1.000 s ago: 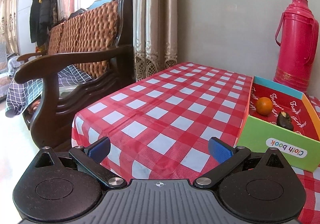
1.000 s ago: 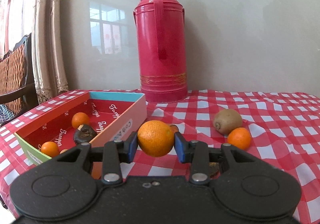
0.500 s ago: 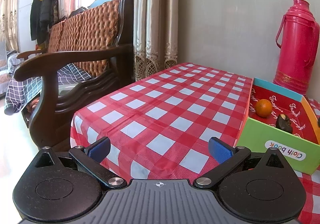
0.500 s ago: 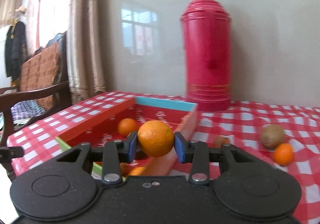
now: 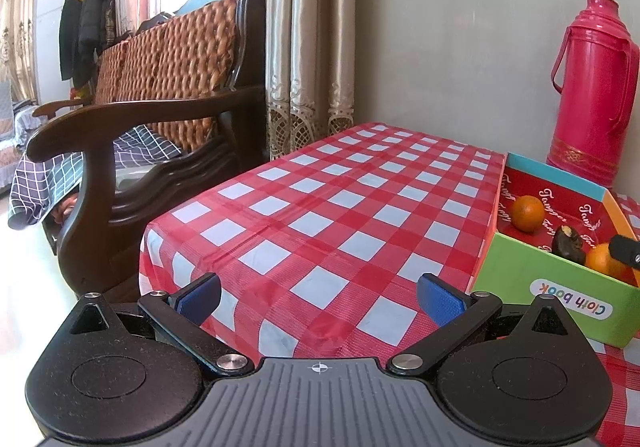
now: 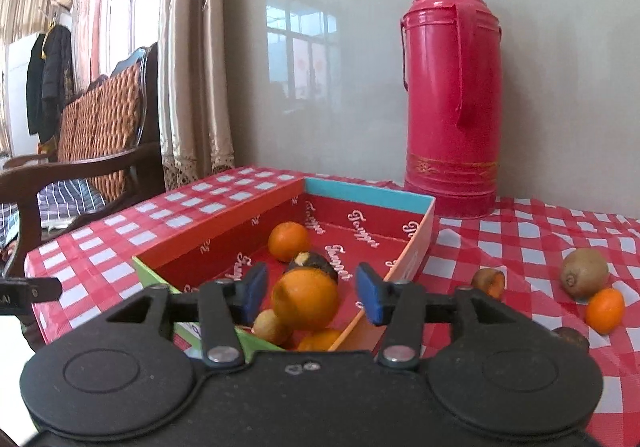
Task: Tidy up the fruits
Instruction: 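Withdraw the right gripper from the box toward the remaining fruit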
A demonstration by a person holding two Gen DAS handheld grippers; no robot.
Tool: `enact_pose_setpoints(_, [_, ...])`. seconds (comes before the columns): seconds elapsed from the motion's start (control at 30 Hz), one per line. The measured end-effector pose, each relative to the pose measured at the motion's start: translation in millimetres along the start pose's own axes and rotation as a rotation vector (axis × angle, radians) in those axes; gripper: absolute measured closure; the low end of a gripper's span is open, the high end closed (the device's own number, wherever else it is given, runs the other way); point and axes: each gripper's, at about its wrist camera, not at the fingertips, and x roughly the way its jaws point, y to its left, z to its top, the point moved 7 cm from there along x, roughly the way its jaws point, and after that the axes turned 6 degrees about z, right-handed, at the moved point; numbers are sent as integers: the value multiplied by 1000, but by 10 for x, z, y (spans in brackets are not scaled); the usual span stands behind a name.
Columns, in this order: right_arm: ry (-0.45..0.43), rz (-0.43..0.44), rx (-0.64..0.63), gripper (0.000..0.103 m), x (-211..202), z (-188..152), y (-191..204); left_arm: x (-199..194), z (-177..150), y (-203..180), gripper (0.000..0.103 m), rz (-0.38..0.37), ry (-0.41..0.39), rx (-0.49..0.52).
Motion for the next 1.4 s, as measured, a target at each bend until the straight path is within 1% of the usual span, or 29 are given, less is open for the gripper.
enact_pose_setpoints(0.03, [-14, -1, 5, 54, -30, 13, -15, -2, 0, -7, 0, 0, -1, 2])
enact_pose_setpoints(0.07, [-32, -2, 12, 47, -68, 28, -36, -3, 0, -15, 0, -1, -1, 4])
enact_pose_setpoints(0.1, [-46, -6, 17, 37, -95, 42, -53, -5, -2, -22, 0, -1, -1, 6])
enact_pose_setpoints(0.13, [-59, -12, 17, 33, -121, 57, -71, -6, -1, -29, 0, -1, -1, 7])
enact_pose_setpoints(0.23, [-83, -42, 7, 31, -192, 92, -132, -9, 1, -46, 0, -6, 1, 6])
enact_pose_setpoints(0.27, [-84, -52, 9, 27, -208, 101, -160, -11, 0, -55, 0, -7, 1, 4])
enact_pose_setpoints(0.33, [-91, -74, 16, 23, -251, 114, -223, -17, 0, -77, 0, -12, 2, 4])
enact_pose_setpoints(0.47, [-98, -113, 18, 21, -348, 137, -357, -46, -2, -136, 0, -22, 2, 6])
enact_pose_setpoints(0.57, [-112, -151, 16, 7, -440, 148, -467, -73, -1, -201, 0, -30, -1, 13])
enact_pose_setpoints(0.67, [-130, -200, -3, 7, -569, 155, -612, -110, 3, -294, 0, -46, -4, 17])
enact_pose_setpoints(0.77, [-144, -255, 4, 6, -682, 130, -788, -155, 12, -420, 0, -63, -12, 27])
enact_pose_setpoints(0.83, [-147, -290, 25, 6, -752, 94, -925, -211, 13, -526, 0, -80, -24, 36])
enact_pose_setpoints(1.2, [-141, -420, 120, 6, -1141, -127, -1500, -507, -12, -1227, 0, -167, -81, 134])
enact_pose_setpoints(1.4, [-133, -484, 148, 6, -1344, -222, -1720, -742, -10, -1536, 0, -222, -167, 156])
